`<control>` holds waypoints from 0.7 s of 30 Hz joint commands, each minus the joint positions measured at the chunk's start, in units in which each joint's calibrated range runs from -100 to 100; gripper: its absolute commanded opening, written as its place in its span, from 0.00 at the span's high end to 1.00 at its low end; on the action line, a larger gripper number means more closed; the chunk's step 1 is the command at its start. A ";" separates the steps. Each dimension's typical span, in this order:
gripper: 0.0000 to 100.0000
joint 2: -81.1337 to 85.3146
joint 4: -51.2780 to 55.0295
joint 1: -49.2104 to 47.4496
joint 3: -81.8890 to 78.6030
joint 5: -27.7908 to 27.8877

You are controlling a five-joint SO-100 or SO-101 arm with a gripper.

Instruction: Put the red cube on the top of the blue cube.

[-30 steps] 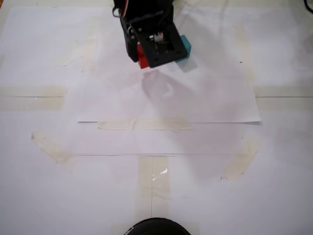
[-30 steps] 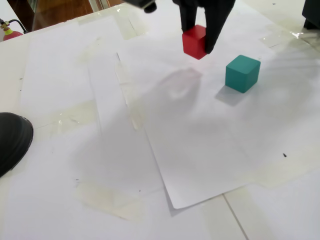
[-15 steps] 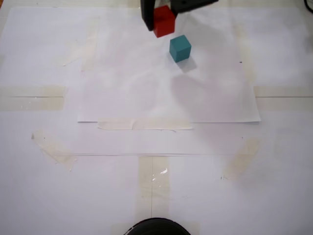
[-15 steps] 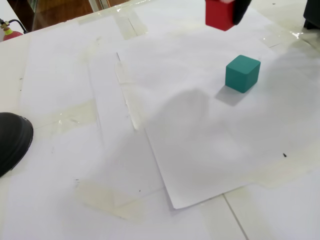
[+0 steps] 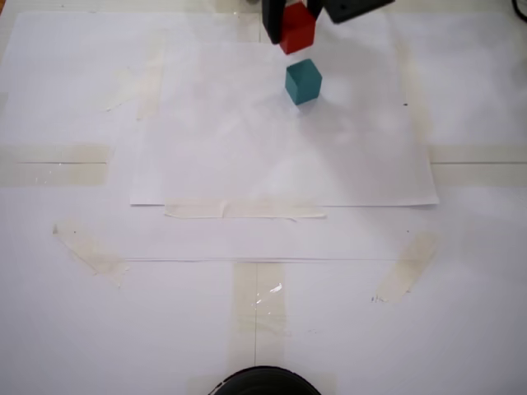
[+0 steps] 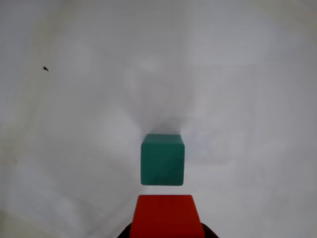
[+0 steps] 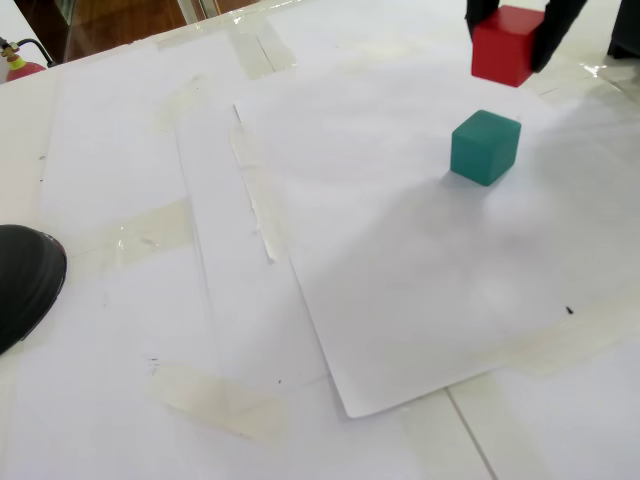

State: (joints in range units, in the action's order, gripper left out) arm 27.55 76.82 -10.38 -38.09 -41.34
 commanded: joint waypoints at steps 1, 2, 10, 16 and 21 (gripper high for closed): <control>0.88 3.01 -2.99 -0.60 -1.44 -0.44; 0.88 2.92 -3.56 -0.67 -1.81 -0.54; 0.88 2.41 -4.79 -1.43 -2.26 -2.30; 0.88 2.24 -5.27 -0.97 -2.26 -3.76; 0.88 0.61 -6.74 -1.28 -2.17 -4.40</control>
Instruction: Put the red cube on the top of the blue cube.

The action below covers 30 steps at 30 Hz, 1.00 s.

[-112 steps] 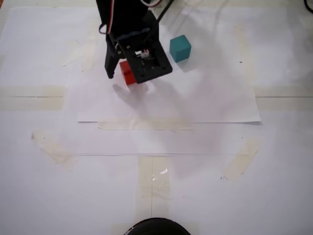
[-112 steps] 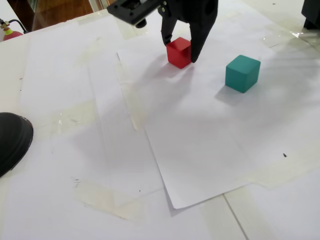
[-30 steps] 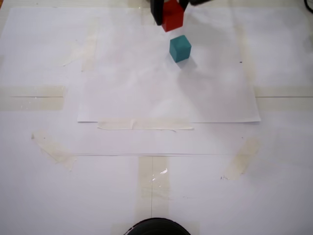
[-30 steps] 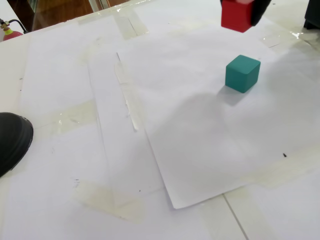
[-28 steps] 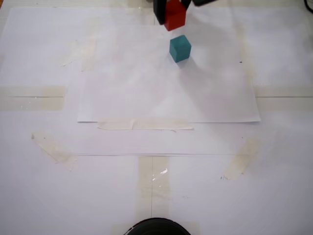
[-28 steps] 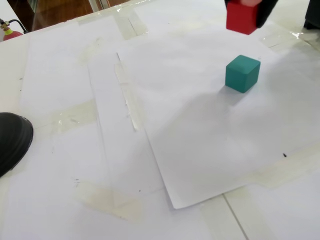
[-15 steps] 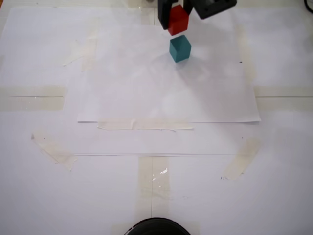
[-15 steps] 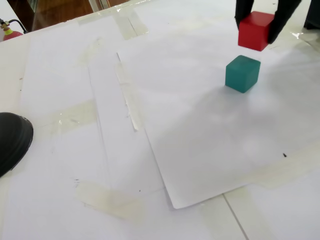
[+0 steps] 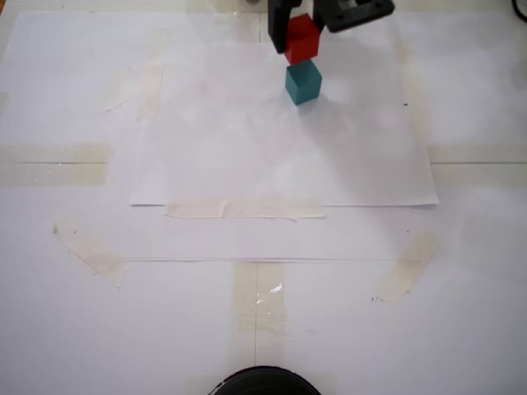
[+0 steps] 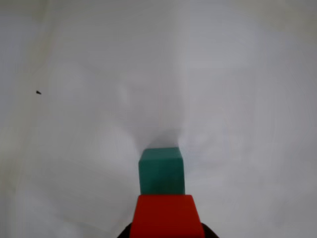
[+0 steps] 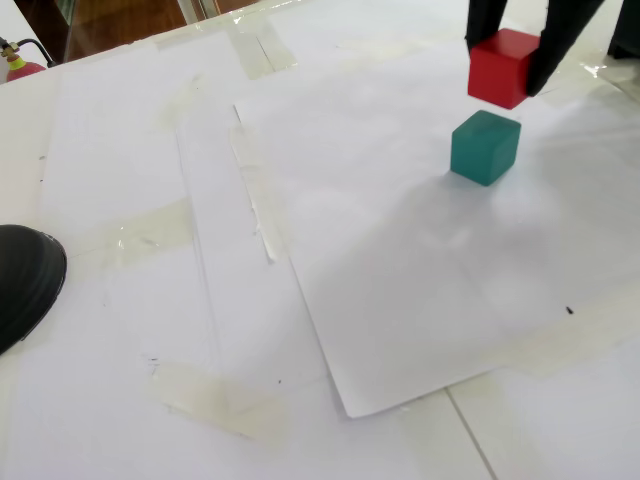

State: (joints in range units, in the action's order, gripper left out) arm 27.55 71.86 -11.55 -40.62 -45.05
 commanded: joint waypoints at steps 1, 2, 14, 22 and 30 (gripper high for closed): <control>0.88 -0.08 -2.19 -0.26 0.63 -0.78; 0.88 -0.68 -2.68 -0.41 0.72 -0.83; 0.88 -5.49 -6.18 -1.62 0.81 -1.42; 0.87 -7.03 -7.00 -1.85 1.18 -1.32; 0.87 -7.38 -7.57 -1.70 1.18 -0.93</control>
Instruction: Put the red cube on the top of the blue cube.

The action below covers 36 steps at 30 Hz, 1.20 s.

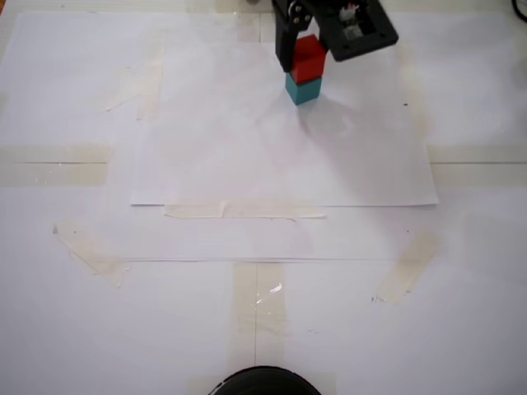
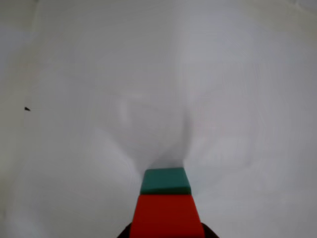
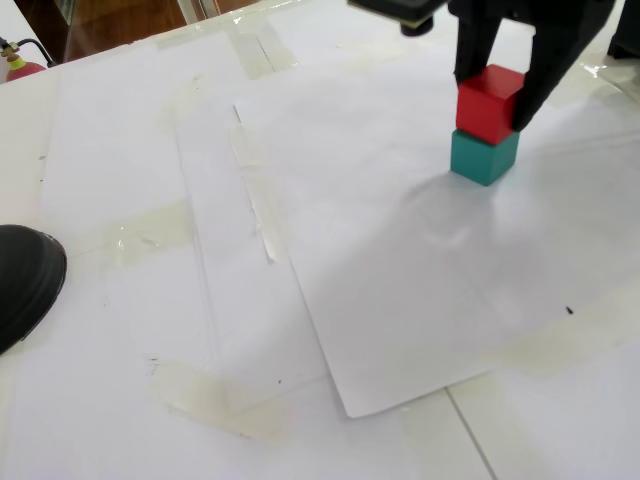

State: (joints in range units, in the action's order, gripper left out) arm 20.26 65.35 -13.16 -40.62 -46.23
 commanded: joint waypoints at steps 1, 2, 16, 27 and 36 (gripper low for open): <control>0.87 -0.09 -1.06 -0.09 1.09 0.24; 0.87 -0.09 -1.06 -0.01 0.91 0.24; 0.70 1.28 -1.88 -1.23 -0.28 -0.98; 0.62 2.66 -4.24 -3.72 -2.36 -3.61; 0.58 3.52 -6.77 -3.87 -4.27 -3.76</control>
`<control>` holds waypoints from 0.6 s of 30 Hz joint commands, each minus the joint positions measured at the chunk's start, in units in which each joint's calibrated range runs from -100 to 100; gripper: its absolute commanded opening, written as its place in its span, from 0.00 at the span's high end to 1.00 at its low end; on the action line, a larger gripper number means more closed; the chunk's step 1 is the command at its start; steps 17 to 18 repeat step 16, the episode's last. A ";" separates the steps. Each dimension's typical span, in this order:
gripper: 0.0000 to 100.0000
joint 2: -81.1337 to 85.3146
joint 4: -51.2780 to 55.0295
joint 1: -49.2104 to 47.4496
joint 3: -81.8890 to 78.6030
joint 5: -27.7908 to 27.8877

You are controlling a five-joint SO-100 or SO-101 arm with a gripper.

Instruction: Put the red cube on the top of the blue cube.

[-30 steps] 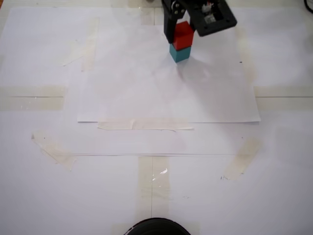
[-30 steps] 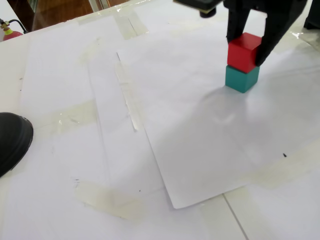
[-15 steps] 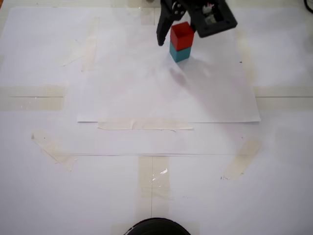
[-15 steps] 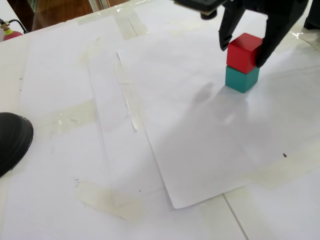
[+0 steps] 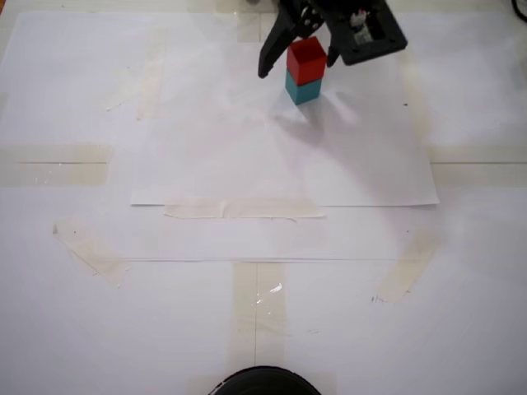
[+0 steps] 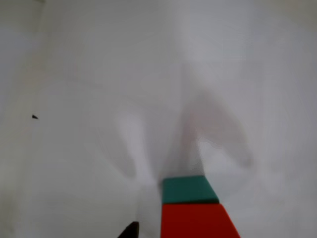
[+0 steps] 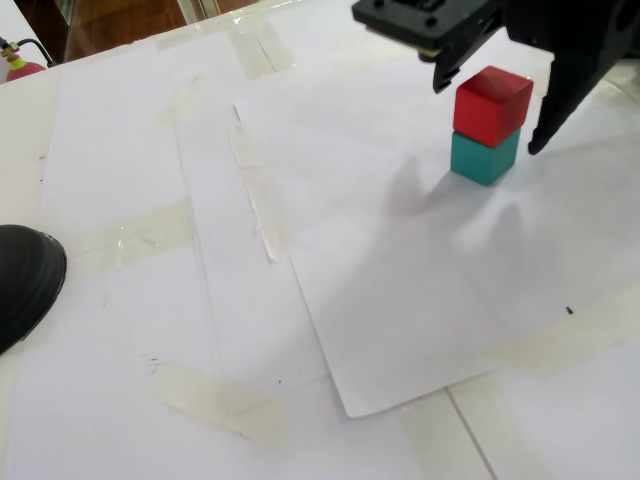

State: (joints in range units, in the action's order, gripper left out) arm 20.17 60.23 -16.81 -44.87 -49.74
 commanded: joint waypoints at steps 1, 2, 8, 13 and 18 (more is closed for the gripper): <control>0.58 3.77 -1.65 -0.22 -0.02 -0.39; 0.58 4.03 -1.48 -0.22 -0.02 -0.54; 0.59 7.47 1.13 -0.67 2.52 -0.05; 0.60 13.82 8.06 -1.43 5.97 -0.68; 0.60 17.68 12.95 -2.11 9.42 -1.27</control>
